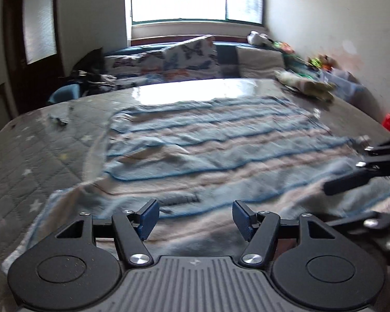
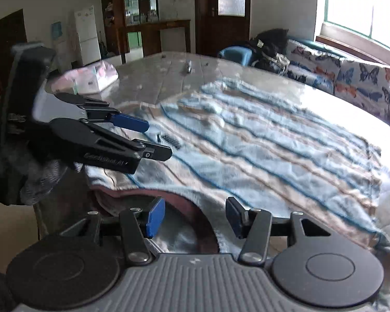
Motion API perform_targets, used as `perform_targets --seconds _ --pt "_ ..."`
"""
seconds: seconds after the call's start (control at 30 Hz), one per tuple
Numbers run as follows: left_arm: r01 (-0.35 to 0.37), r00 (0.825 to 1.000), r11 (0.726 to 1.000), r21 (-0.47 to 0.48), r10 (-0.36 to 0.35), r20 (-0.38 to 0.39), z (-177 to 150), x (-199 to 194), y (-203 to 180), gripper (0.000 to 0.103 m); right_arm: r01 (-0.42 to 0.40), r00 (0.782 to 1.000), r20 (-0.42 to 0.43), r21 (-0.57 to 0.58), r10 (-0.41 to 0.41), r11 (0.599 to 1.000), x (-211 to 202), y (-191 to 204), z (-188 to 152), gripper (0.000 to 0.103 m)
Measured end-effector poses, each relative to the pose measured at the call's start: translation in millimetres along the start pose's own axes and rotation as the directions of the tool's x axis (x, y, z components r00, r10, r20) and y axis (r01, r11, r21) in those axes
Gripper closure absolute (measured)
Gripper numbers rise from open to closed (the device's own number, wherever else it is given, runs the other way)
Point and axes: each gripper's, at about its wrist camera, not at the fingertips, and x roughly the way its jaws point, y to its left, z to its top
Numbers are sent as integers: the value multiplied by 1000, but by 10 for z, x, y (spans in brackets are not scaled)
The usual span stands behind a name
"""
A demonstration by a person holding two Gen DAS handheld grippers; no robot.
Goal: Fold clothes
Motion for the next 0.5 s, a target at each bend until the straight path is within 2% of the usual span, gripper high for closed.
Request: perform_targets --seconds 0.17,0.33,0.43,0.5 --pt "32 999 997 69 -30 -24 -122 -30 -82 41 -59 996 -61 -5 58 998 -2 52 -188 50" --pt "41 999 995 90 -41 2 -52 -78 -135 41 -116 987 -111 -21 113 993 -184 145 -344 50" --pt "48 999 996 77 -49 22 53 -28 -187 41 -114 990 -88 -37 110 993 -310 165 -322 50" --pt "56 998 995 80 -58 18 98 54 -242 43 -82 995 -53 -39 80 996 -369 139 -261 50"
